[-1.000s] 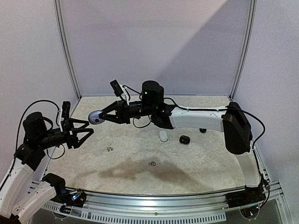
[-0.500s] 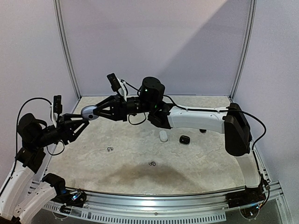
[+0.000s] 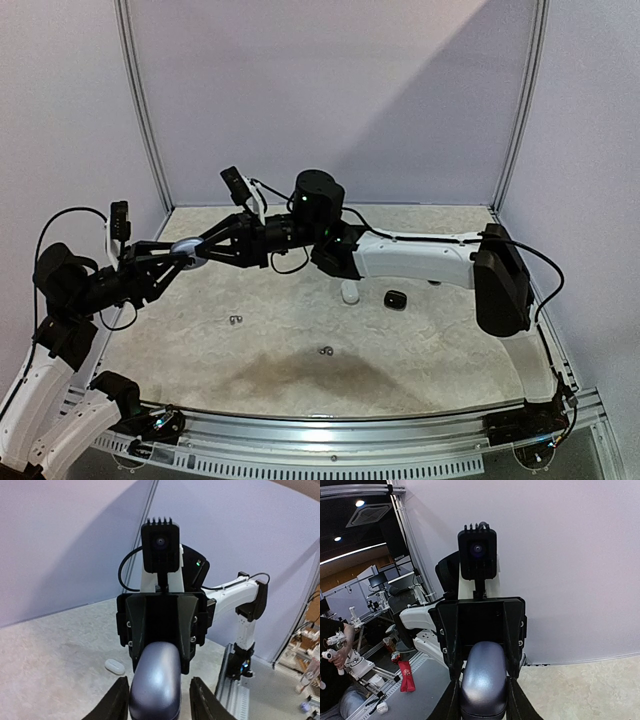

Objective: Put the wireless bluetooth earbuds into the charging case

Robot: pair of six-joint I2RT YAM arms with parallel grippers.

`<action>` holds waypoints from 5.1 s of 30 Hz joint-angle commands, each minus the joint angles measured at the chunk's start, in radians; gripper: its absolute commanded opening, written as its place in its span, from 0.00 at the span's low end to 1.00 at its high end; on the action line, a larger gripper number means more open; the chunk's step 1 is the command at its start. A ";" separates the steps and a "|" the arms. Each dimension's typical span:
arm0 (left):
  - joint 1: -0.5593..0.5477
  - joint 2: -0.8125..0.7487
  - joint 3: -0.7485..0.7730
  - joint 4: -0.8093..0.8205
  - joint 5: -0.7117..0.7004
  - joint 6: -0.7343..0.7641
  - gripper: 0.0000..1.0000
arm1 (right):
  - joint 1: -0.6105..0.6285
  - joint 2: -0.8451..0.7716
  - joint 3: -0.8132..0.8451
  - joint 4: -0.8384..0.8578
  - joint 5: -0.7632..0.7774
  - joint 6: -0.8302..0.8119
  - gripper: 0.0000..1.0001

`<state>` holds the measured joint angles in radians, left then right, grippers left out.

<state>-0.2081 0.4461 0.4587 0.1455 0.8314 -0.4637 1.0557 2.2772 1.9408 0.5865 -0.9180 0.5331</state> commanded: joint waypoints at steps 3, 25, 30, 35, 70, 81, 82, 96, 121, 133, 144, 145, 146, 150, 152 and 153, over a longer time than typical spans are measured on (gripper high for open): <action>0.003 0.004 -0.001 -0.014 0.029 -0.006 0.18 | 0.012 0.019 0.030 -0.005 -0.009 -0.014 0.00; 0.144 -0.129 -0.029 -0.380 -0.467 0.174 0.00 | 0.013 0.265 0.217 -0.731 0.709 -0.396 0.84; 0.159 -0.127 -0.037 -0.374 -0.472 0.177 0.00 | 0.017 0.363 0.259 -0.730 0.718 -0.377 0.84; 0.159 -0.112 -0.049 -0.347 -0.447 0.164 0.00 | 0.042 0.429 0.322 -0.750 0.723 -0.405 0.84; 0.161 -0.100 -0.063 -0.317 -0.424 0.151 0.00 | 0.098 0.338 0.095 -0.862 0.850 -0.692 0.26; 0.161 -0.095 -0.063 -0.314 -0.405 0.148 0.00 | 0.090 0.180 -0.166 -0.913 0.910 -0.720 0.25; 0.161 -0.094 -0.063 -0.313 -0.400 0.146 0.00 | 0.090 0.166 -0.202 -0.918 0.912 -0.718 0.25; 0.143 -0.069 -0.074 -0.243 -0.251 0.130 0.00 | 0.090 -0.029 -0.474 -0.903 0.956 -0.546 0.27; 0.014 0.006 0.084 -0.408 0.120 0.491 0.00 | -0.006 -0.395 -0.376 -0.714 0.368 -0.613 0.88; -0.079 0.042 0.120 -0.447 0.180 0.556 0.00 | 0.012 -0.300 -0.284 -0.442 0.082 -0.448 0.85; -0.091 0.034 0.101 -0.418 0.162 0.526 0.00 | 0.054 -0.205 -0.154 -0.553 0.092 -0.486 0.43; -0.092 0.034 0.100 -0.418 0.163 0.526 0.00 | 0.054 -0.205 -0.152 -0.556 0.090 -0.487 0.39; -0.092 0.033 0.100 -0.418 0.161 0.524 0.00 | 0.056 -0.205 -0.149 -0.559 0.086 -0.488 0.37; -0.094 0.033 0.095 -0.401 0.144 0.507 0.00 | 0.059 -0.193 -0.129 -0.600 0.085 -0.503 0.43; -0.093 0.034 0.093 -0.393 0.143 0.504 0.00 | 0.065 -0.185 -0.112 -0.644 0.095 -0.518 0.42; -0.094 0.034 0.092 -0.391 0.143 0.503 0.00 | 0.069 -0.183 -0.103 -0.660 0.098 -0.523 0.40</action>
<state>-0.2878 0.4835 0.5560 -0.2741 0.9821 0.0540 1.1118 2.0632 1.7920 0.0113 -0.8223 0.0387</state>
